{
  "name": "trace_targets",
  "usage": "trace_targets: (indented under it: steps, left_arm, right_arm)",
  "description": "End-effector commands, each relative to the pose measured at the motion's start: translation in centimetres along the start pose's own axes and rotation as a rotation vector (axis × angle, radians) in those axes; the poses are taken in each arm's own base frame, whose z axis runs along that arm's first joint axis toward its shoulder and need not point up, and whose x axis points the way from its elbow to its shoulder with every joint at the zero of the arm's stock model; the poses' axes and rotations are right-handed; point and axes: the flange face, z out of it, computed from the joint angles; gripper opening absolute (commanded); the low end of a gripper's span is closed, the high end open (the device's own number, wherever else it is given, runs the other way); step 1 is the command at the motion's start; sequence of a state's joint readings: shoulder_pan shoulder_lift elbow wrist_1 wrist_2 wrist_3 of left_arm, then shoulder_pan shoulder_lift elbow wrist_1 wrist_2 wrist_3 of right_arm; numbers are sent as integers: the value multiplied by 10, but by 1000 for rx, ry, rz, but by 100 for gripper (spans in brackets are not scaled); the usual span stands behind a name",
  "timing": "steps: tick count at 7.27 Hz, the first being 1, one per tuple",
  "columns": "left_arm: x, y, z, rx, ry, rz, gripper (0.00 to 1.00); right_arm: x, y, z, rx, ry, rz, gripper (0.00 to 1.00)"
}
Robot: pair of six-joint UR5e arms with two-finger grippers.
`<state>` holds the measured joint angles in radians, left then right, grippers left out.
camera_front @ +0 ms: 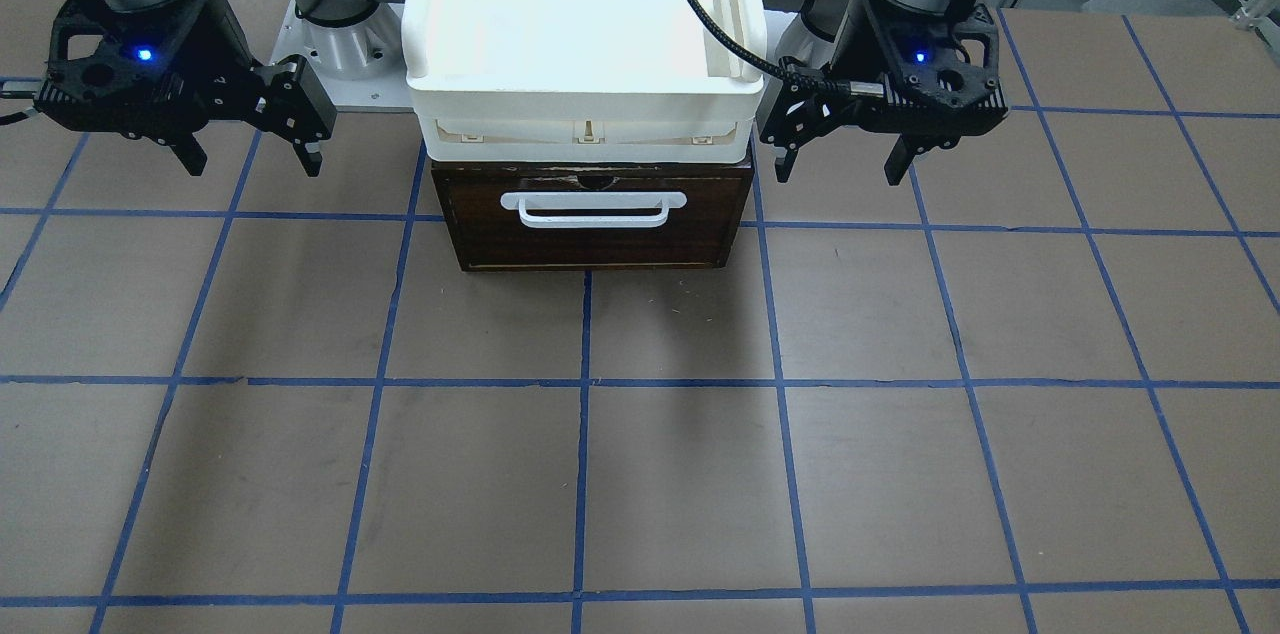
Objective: Put scissors in drawer and close it
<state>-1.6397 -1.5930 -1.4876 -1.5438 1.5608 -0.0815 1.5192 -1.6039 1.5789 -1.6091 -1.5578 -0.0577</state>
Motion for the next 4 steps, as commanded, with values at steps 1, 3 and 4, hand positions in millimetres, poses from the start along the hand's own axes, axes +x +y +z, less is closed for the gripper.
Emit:
trace_targets:
  steps: [1,3,4]
  left_arm:
    - [0,2,0,-1,1,5,100]
    - [0,3,-1,-1,1,5,100]
    - [0,3,-2,1,2,5,100]
  right_arm:
    - [0,0,0,-2,-1,0,100]
    - [0,0,0,0,-7,0,100]
    - [0,0,0,-1,-7,0,100]
